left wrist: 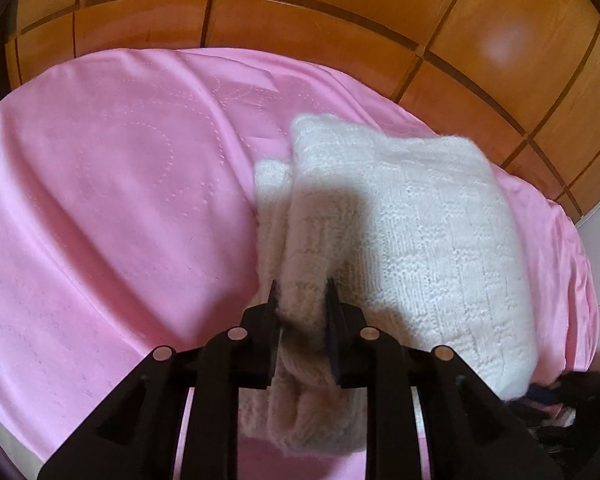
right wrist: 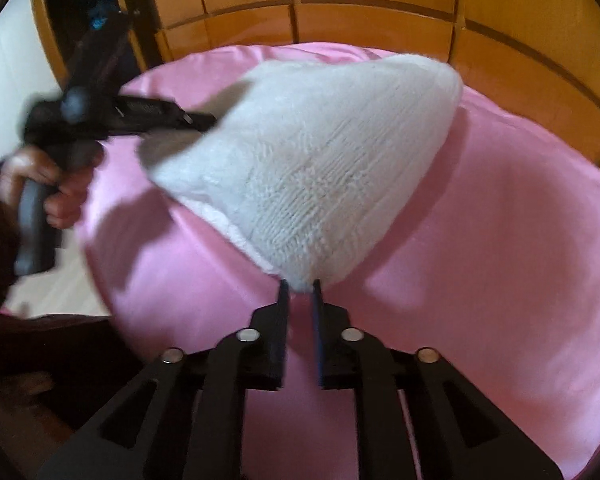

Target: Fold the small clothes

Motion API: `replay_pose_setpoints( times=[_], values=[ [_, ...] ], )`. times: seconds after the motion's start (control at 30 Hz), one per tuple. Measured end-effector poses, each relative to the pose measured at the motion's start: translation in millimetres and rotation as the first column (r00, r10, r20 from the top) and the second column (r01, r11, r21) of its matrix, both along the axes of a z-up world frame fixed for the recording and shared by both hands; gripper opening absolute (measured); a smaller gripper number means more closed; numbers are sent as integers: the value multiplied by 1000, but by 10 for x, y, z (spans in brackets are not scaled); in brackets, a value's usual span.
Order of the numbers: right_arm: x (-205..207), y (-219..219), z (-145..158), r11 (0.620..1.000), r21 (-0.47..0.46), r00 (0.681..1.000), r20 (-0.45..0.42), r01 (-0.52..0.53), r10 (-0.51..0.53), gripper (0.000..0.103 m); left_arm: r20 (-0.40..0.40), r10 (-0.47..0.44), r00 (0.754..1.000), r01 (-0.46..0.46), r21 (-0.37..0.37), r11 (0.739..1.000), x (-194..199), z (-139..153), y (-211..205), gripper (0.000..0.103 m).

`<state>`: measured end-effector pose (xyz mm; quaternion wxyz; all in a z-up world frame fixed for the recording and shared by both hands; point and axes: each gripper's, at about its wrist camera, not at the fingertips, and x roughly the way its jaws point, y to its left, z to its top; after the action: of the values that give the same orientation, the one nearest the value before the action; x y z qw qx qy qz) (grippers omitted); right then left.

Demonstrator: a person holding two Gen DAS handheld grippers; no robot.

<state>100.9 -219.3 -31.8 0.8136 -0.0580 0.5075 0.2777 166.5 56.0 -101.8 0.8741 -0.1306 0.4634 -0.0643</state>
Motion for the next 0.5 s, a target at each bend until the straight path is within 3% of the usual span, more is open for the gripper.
replay_pose_setpoints(
  times=[0.17, 0.27, 0.37, 0.47, 0.5],
  values=[
    [242, -194, 433, 990, 122, 994, 66, 75, -84, 18, 3, 12, 1000, -12, -11, 1000, -2, 15, 48, 24],
    [479, -52, 490, 983, 157, 989, 100, 96, -113, 18, 10, 13, 1000, -13, 6, 1000, -2, 17, 42, 25],
    [583, 218, 299, 984, 171, 997, 44, 56, -65, 18, 25, 21, 999, -22, 49, 999, -34, 24, 8, 28],
    [488, 540, -185, 1000, 17, 1000, 5, -7, 6, 18, 28, 43, 999, -46, 86, 995, -60, 14, -16, 37],
    [420, 576, -232, 1000, 5, 999, 49, -15, 14, 18, 32, 49, 998, -52, 92, 994, -66, 17, -14, 37]
  ],
)
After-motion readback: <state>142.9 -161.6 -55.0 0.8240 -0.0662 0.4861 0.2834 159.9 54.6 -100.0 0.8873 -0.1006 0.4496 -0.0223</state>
